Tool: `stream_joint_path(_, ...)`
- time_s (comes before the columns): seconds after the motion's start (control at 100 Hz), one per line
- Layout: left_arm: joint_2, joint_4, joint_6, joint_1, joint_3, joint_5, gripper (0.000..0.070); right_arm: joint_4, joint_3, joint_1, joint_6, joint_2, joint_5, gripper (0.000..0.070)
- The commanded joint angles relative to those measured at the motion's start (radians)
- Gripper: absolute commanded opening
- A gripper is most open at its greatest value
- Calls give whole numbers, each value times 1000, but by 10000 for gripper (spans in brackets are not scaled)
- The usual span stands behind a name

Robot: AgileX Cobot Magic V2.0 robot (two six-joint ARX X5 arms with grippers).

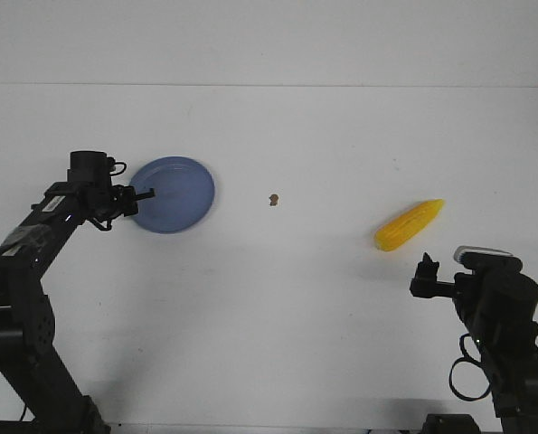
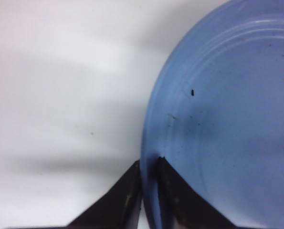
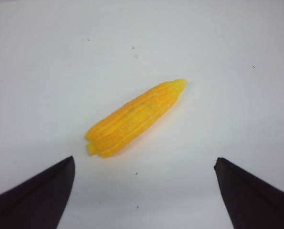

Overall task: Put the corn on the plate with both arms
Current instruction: 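Grip the blue plate's rim with the left gripper, then drag the blue plate with the left gripper toward the robot's center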

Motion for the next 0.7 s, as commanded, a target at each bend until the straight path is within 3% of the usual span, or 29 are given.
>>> stream_joint_path(0.0, -22, -15, -1, 4, 13, 69, 7, 10, 18, 1, 8, 3, -1, 617)
stream_joint_path(0.14, -122, -53, -37, 7, 12, 198, 6, 11, 18, 1, 8, 3, 0, 617)
stream_joint_path(0.31, -253, -111, -32, -17, -9, 244, 6, 11, 18, 1, 8, 3, -1, 617)
stream_joint_path(0.45, -389, -84, -45, -62, -139, 275, 6, 11, 18, 1, 8, 3, -1, 617)
stream_joint_path(0.69, -570, 44, -157, -192, -444, 300, 6, 11, 18, 1, 8, 3, 0, 617)
